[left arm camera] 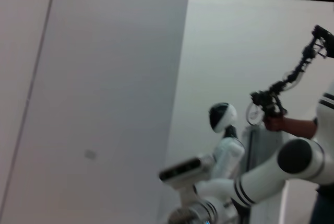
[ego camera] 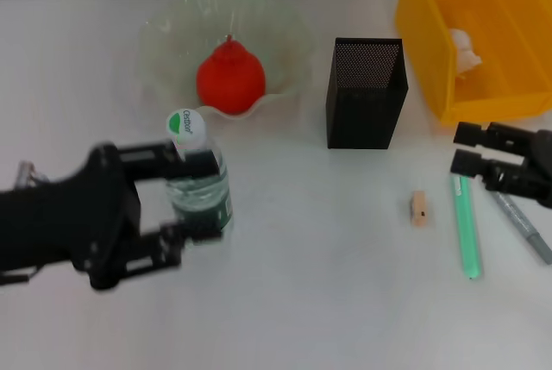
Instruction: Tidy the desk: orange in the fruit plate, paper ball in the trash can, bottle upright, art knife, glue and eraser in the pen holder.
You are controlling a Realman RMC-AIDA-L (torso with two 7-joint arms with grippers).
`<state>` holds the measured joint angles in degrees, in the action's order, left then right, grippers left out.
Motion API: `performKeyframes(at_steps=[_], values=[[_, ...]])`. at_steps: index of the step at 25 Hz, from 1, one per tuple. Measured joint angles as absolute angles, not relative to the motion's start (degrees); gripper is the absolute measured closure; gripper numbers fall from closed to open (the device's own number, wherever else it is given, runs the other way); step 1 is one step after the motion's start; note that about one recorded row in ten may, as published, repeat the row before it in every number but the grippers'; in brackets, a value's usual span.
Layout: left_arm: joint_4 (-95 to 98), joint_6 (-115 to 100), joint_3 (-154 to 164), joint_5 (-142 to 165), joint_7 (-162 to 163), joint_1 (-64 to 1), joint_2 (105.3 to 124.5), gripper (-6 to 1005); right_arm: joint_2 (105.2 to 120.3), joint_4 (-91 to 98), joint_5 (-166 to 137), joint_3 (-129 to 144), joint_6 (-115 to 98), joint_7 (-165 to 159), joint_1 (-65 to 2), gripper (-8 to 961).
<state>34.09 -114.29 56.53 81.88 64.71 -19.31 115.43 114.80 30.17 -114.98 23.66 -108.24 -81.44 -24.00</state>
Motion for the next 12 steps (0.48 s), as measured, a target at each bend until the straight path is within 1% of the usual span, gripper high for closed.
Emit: performKeyframes(at_steps=[1,2,6,7,9,10,11,12], values=[[34.08,-114.29,56.53,81.88,64.71,-19.31,115.43,616,114.50,30.72,-114.39,23.66,-108.46,-82.11,-24.22,273],[33.13,-114.58,59.12,88.29,65.52,-19.11,115.37,584,113.97,32.47,-113.54,23.76,-109.20,-83.88,-24.87,273],[33.13,-114.58,59.12,88.29,65.52,-19.11,115.37,442,113.50,37.85,-113.33,24.36,-110.42,-88.89,-26.38,273],[30.94,-113.06,58.84,91.96,64.42,-19.02,115.87,406,113.39,43.92,-114.05,26.29,-110.87,-95.10,-27.71,273],[30.94,-113.06,58.84,91.96,64.42,-19.02,115.87,327,113.36,47.51,-114.55,27.98,-110.96,-98.96,-28.34,273],[26.16,-107.02,59.13,95.03,59.89,-18.91,116.71,288,113.36,51.62,-115.23,30.06,-111.10,-103.55,-28.95,273],[26.16,-107.02,59.13,95.03,59.89,-18.91,116.71,248,113.36,55.50,-116.07,32.10,-111.28,-107.64,-29.37,273],[25.40,-105.17,59.58,95.13,59.34,-18.88,116.97,209,113.39,63.58,-118.62,36.28,-111.72,-116.11,-30.30,273]])
